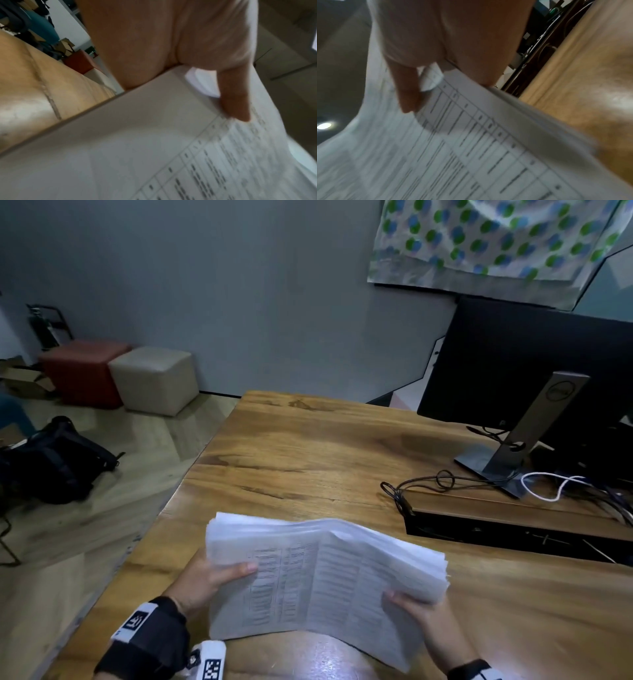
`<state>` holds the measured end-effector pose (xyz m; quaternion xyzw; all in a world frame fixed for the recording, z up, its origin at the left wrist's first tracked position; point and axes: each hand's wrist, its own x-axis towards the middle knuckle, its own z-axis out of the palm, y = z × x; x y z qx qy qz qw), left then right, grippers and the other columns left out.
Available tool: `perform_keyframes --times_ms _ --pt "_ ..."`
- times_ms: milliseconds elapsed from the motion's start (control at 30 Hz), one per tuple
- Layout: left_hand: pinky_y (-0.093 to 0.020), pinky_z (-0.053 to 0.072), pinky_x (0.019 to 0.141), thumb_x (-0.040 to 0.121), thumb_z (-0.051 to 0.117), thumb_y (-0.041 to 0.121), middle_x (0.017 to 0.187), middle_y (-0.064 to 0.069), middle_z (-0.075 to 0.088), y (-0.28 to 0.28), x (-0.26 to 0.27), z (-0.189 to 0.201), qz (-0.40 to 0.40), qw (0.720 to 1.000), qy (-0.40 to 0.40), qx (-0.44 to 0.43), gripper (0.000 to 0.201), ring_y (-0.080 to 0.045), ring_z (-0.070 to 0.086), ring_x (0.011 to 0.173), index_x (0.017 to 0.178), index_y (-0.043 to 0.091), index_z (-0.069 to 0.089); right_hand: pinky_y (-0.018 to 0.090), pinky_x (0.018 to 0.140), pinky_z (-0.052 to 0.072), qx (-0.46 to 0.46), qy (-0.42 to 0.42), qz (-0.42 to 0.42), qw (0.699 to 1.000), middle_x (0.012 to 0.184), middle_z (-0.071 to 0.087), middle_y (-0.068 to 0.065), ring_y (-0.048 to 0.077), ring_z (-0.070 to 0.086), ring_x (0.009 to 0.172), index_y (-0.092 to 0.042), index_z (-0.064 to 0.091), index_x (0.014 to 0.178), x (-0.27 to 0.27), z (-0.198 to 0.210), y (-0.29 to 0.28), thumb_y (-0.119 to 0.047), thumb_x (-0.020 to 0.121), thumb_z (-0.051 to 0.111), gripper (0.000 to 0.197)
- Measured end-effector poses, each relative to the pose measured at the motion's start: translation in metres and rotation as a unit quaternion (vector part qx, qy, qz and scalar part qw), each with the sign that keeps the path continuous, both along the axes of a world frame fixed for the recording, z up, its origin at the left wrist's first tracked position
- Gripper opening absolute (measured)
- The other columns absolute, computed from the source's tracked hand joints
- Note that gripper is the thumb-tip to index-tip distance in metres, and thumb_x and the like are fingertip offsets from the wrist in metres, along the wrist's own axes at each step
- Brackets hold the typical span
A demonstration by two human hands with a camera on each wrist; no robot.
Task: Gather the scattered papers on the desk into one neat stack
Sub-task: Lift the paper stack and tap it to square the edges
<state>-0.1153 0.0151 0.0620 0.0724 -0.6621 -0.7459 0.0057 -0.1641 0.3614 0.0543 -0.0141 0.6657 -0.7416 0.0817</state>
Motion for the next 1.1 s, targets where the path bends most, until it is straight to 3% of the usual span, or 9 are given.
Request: perform_keyframes --times_ms 133,200,267,400,533,700,800,900,1100 --pt "-0.017 0.059 0.069 0.037 0.101 0.035 0.098 -0.004 0.081 0.002 -0.002 0.026 0.042 0.995 0.090 -0.011 0.074 -0.011 0.077 0.084 0.100 0.009 0.071 0.011 0.063 0.055 0.031 0.098 -0.053 0.993 0.071 0.078 -0.013 -0.005 0.069 0.067 -0.014 0.072 0.081 -0.003 0.017 0.004 0.019 0.070 0.074 0.035" --pt "-0.019 0.060 0.073 0.045 0.100 0.022 0.101 -0.009 0.080 -0.003 -0.002 0.032 0.029 0.993 0.110 -0.015 0.066 -0.013 0.077 0.088 0.103 0.006 0.071 0.014 0.065 0.057 0.014 0.109 -0.066 0.992 0.075 0.079 -0.008 0.002 0.071 0.070 -0.010 0.072 0.085 -0.004 0.018 0.009 0.018 0.068 0.075 0.033" --pt "-0.023 0.060 0.076 0.038 0.100 0.037 0.103 -0.011 0.080 -0.011 -0.004 0.022 0.020 0.995 0.092 -0.036 0.082 -0.020 0.076 0.095 0.107 0.003 0.072 0.017 0.065 0.059 0.023 0.084 -0.055 0.995 0.077 0.080 0.000 0.012 0.073 0.075 -0.007 0.073 0.085 -0.006 0.011 0.012 0.014 0.066 0.078 0.029" --pt "-0.026 0.061 0.074 0.027 0.100 0.045 0.102 -0.013 0.079 -0.018 -0.004 -0.002 0.021 0.999 0.017 -0.035 0.090 -0.029 0.075 0.097 0.103 0.006 0.074 0.020 0.063 0.058 0.065 -0.008 0.022 0.998 0.084 0.080 0.010 0.014 0.073 0.076 -0.005 0.078 0.079 -0.009 -0.014 0.020 -0.039 0.034 0.098 0.061" --pt "-0.026 0.062 0.069 0.027 0.100 0.044 0.098 -0.010 0.080 -0.010 -0.003 0.010 0.020 0.998 0.044 -0.042 0.088 -0.025 0.076 0.091 0.102 0.006 0.072 0.019 0.066 0.059 0.045 0.036 0.026 0.998 0.088 0.081 0.000 0.010 0.071 0.078 -0.011 0.071 0.089 -0.006 0.005 0.011 0.013 0.067 0.078 0.034" --pt "-0.021 0.060 0.074 0.060 0.087 -0.001 0.093 -0.007 0.081 -0.012 0.002 0.038 0.034 0.991 0.125 -0.028 0.033 -0.015 0.076 0.085 0.091 0.007 0.078 0.014 0.070 0.056 0.040 0.126 -0.008 0.991 0.085 0.080 -0.006 0.003 0.072 0.077 -0.009 0.073 0.094 -0.001 0.025 0.018 0.012 0.068 0.077 0.034" --pt "-0.017 0.056 0.071 0.053 0.096 0.024 0.088 -0.001 0.077 -0.020 0.002 0.019 0.002 0.993 0.106 -0.059 0.046 -0.012 0.071 0.082 0.093 0.015 0.075 0.013 0.074 0.055 0.062 0.102 0.030 0.992 0.096 0.080 -0.001 0.007 0.073 0.088 -0.010 0.075 0.101 -0.003 0.016 0.020 0.004 0.065 0.082 0.039" --pt "-0.018 0.058 0.070 0.027 0.099 0.047 0.096 -0.006 0.080 -0.021 0.002 -0.009 0.016 0.998 0.033 -0.051 0.081 -0.019 0.075 0.088 0.094 0.007 0.076 0.015 0.073 0.056 0.080 0.048 0.056 0.994 0.092 0.081 0.000 0.011 0.073 0.088 -0.012 0.079 0.085 -0.006 -0.005 0.016 -0.027 0.045 0.097 0.046" --pt "-0.019 0.060 0.068 0.024 0.099 0.048 0.092 -0.008 0.081 -0.002 -0.001 0.007 0.041 0.996 0.064 -0.038 0.077 -0.019 0.077 0.086 0.087 0.009 0.080 0.014 0.075 0.056 0.098 0.121 -0.014 0.988 0.087 0.079 -0.020 0.000 0.071 0.083 -0.029 0.079 0.083 -0.005 0.003 0.000 0.012 0.068 0.080 0.043"
